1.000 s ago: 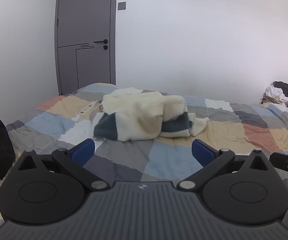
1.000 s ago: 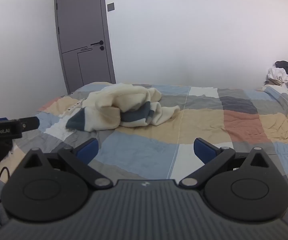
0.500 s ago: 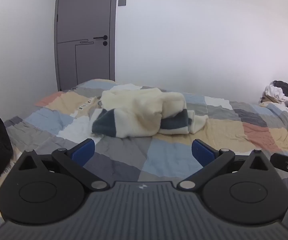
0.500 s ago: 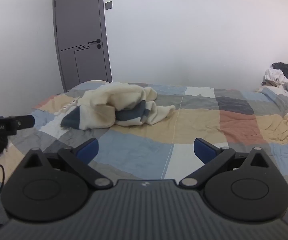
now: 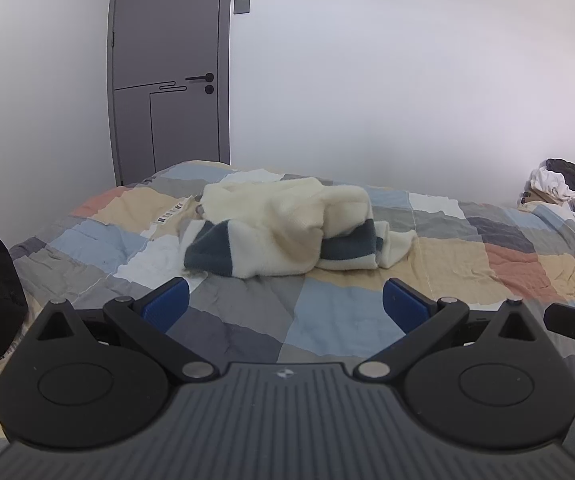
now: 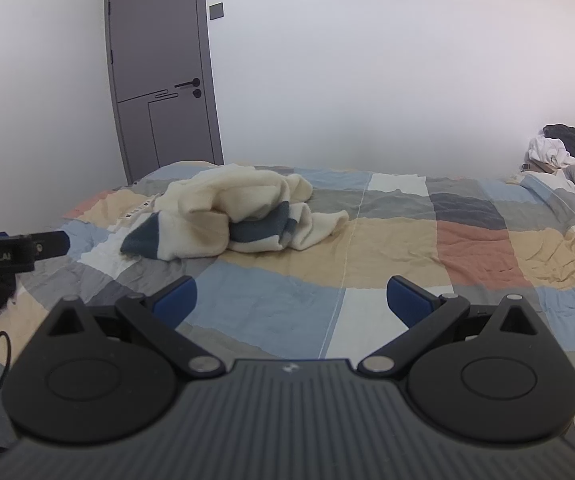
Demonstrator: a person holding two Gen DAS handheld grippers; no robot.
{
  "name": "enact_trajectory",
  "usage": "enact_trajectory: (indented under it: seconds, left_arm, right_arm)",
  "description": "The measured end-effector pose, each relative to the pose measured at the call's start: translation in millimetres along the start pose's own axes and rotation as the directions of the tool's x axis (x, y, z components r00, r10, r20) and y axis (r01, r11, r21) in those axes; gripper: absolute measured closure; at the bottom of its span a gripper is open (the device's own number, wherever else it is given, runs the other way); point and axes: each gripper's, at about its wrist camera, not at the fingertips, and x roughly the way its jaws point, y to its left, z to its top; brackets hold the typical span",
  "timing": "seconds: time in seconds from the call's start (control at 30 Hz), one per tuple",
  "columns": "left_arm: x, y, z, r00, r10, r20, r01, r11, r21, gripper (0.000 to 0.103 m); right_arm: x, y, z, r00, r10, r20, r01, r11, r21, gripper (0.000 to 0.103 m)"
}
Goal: Fold large clothes
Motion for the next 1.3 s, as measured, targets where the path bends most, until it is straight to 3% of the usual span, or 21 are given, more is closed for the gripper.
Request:
enact_trajectory:
  seconds: [1.3]
  left_arm:
    - [0.8, 5.4, -1.4, 1.0, 0.006, -0.015, -0.006, 1.0, -0.014, 0.0]
  right_arm:
    - [-0.5, 8.3, -7.0, 1.0, 0.02, -0.017, -0.02, 1.0, 0.006, 0.0]
